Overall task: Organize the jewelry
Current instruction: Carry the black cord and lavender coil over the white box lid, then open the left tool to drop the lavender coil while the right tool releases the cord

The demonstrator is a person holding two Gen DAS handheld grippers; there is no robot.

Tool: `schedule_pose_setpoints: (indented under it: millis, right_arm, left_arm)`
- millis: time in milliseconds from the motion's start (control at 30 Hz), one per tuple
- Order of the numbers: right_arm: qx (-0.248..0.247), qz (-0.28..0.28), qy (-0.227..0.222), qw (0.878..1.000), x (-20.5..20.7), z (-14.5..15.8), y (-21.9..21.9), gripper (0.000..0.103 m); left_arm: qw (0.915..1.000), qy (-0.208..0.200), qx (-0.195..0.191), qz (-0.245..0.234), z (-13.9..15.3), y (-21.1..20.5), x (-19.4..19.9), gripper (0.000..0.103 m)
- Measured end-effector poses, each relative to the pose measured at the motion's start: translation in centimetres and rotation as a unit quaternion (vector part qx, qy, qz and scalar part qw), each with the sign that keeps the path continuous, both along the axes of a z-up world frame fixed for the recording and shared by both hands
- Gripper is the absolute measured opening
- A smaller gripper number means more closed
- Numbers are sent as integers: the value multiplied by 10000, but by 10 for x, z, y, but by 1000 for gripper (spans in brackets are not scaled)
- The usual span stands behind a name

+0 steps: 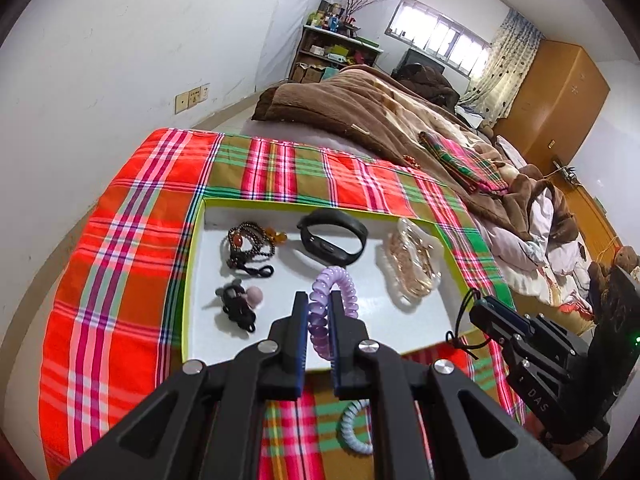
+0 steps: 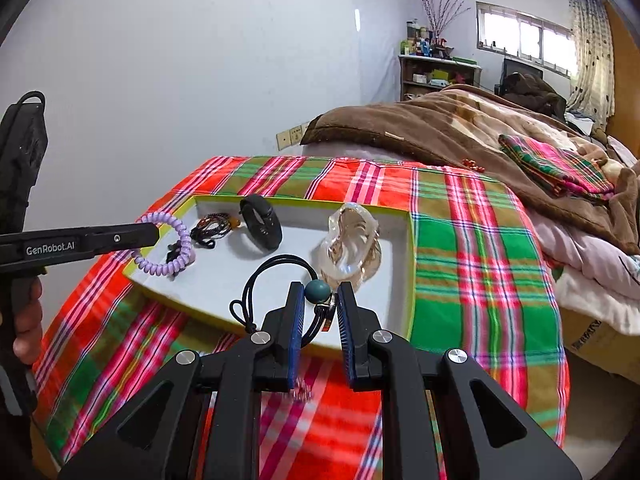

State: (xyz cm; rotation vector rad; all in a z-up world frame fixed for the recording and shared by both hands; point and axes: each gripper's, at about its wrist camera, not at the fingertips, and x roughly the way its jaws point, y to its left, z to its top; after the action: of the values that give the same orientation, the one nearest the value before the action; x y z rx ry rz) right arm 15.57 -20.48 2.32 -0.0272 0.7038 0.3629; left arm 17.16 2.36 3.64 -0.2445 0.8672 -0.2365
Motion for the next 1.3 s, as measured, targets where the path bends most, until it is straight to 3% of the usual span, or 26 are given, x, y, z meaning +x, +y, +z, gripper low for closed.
schedule_pose_setpoints:
  millis: [533,1300]
  right_arm:
    - [-263,330,299,9987,50,-24,41,17]
    - [-719,450,499,9951,69,-45,62,17]
  left_arm:
    - [9994,323,116,65,-37,2,46,10]
    - [9985,510,164,94,-57,7,56,13]
